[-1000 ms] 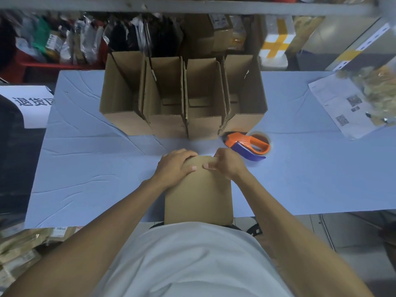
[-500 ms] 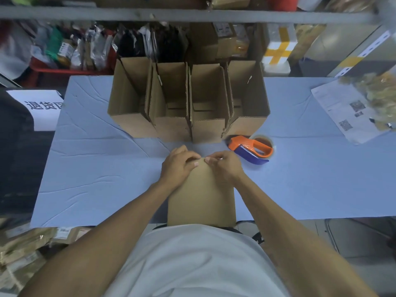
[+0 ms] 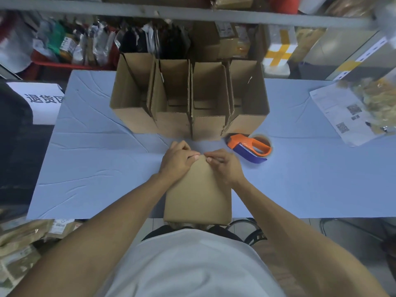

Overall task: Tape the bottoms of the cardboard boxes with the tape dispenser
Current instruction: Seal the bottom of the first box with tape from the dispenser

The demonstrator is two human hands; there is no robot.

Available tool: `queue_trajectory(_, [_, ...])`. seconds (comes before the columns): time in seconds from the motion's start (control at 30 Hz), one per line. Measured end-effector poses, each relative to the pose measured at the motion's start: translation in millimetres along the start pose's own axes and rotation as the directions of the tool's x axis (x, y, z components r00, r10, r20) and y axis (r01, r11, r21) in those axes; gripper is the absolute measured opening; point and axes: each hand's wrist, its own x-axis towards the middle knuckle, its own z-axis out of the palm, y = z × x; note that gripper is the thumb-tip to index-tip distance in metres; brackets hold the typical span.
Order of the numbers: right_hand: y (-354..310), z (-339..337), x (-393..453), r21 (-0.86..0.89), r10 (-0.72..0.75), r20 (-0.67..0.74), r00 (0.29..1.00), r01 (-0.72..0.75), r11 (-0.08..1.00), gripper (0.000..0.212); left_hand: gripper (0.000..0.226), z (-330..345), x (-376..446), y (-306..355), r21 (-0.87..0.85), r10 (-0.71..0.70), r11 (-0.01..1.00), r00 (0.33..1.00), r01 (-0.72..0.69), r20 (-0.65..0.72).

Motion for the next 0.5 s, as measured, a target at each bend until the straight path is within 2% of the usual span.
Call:
queue_trajectory(0.07, [0.6,-0.8,1.7,-0.013,-0.008,-0.002,1.000,0.008,1.000,0.019,0.030,-4.7,0.5,7.1,0.082,-0.039,0.996,0.999,0.036,0.038])
queue_trajectory(0.13, [-1.0,0.5,2.5,-0.011,0.028,-0.023,0.999,-0.029,1.000,0.019,0.051,-4.4,-6.1,19.6,0.295,-0.194,0.938,0.981,0.181,0.016])
queue_trajectory(0.17, [-1.2,2.0,1.4,-0.008,0.043,-0.031,0.999,-0.044,0.999,0.018,0.065,0.0,-15.7,27.3,0.355,-0.282,0.892,0.958,0.280,-0.047])
queue_trajectory(0.23, [-1.7,5.3,-1.6,0.018,0.073,-0.055,0.996,-0.072,0.997,0.018,0.086,15.1,-44.9,44.5,0.325,-0.387,0.849,0.909,0.417,-0.155])
queue_trajectory(0.27, [-3.2,6.0,-2.8,0.030,0.090,-0.069,0.994,-0.088,0.996,0.017,0.091,23.6,-58.3,51.6,0.303,-0.417,0.845,0.898,0.440,-0.142])
queue_trajectory(0.33, [-7.2,7.5,-7.6,0.035,0.121,-0.098,0.988,-0.118,0.992,0.018,0.093,36.5,-70.0,56.0,0.301,-0.459,0.838,0.886,0.456,-0.066])
queue_trajectory(0.4, [-11.4,10.6,-17.2,0.056,0.161,-0.128,0.979,-0.155,0.986,0.018,0.093,37.5,-60.0,52.8,0.323,-0.449,0.837,0.892,0.442,-0.057])
queue_trajectory(0.5, [-14.1,21.8,-41.3,0.077,0.203,-0.173,0.964,-0.192,0.978,0.020,0.093,35.2,-44.1,45.2,0.357,-0.307,0.889,0.952,0.289,-0.006])
